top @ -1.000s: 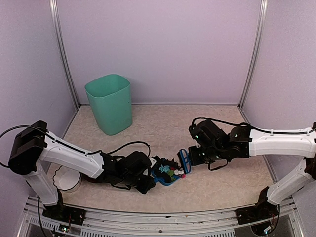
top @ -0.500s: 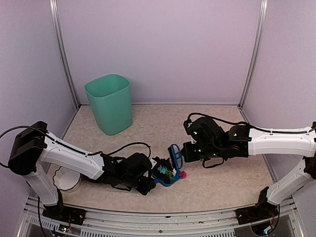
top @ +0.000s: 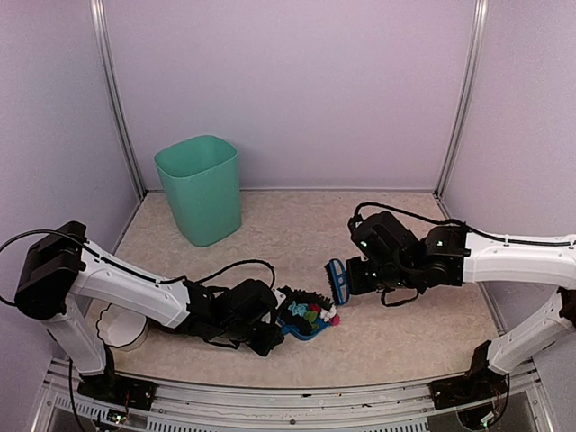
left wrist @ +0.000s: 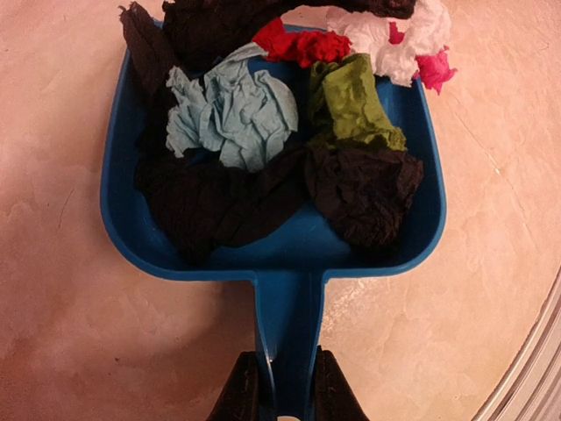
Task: Sweep away the paper scraps from the table
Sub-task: Sweep the paper scraps into the dustpan, then dump the paper scraps in the dustpan into the trash bin.
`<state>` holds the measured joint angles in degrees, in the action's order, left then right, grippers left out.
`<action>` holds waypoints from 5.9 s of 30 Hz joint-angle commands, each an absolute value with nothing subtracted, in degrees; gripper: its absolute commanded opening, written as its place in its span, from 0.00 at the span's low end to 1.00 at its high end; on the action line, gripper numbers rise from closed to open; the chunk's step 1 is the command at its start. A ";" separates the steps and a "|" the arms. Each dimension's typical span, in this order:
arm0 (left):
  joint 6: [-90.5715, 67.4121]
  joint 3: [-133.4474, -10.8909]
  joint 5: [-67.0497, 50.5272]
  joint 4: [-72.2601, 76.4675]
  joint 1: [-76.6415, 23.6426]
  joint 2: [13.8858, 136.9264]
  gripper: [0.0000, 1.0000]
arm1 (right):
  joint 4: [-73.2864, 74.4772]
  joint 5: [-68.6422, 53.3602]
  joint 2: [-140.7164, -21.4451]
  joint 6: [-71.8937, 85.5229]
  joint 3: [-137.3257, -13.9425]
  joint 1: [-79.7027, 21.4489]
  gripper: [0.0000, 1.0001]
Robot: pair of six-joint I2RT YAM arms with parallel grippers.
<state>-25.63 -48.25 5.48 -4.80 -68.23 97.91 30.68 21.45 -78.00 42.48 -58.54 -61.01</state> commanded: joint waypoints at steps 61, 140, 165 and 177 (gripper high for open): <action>-26.80 -46.63 7.03 -5.71 -70.14 98.04 0.00 | 27.12 18.98 -79.45 44.69 -56.34 -64.51 0.00; -27.04 -44.90 4.29 -3.11 -63.29 85.65 0.00 | 29.21 31.73 -51.47 39.55 -48.44 -60.48 0.00; -21.53 -70.40 4.37 -28.04 -46.87 78.78 0.00 | 15.59 18.66 -55.27 34.04 -37.89 -46.41 0.00; -20.39 -82.74 -5.99 -32.44 -31.50 77.78 0.00 | 10.45 14.90 -61.01 33.47 -38.74 -46.14 0.00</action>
<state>-20.73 -80.20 0.67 -31.53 -36.27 79.15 13.85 16.58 -59.61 34.11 -38.48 -46.74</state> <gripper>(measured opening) 0.149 0.042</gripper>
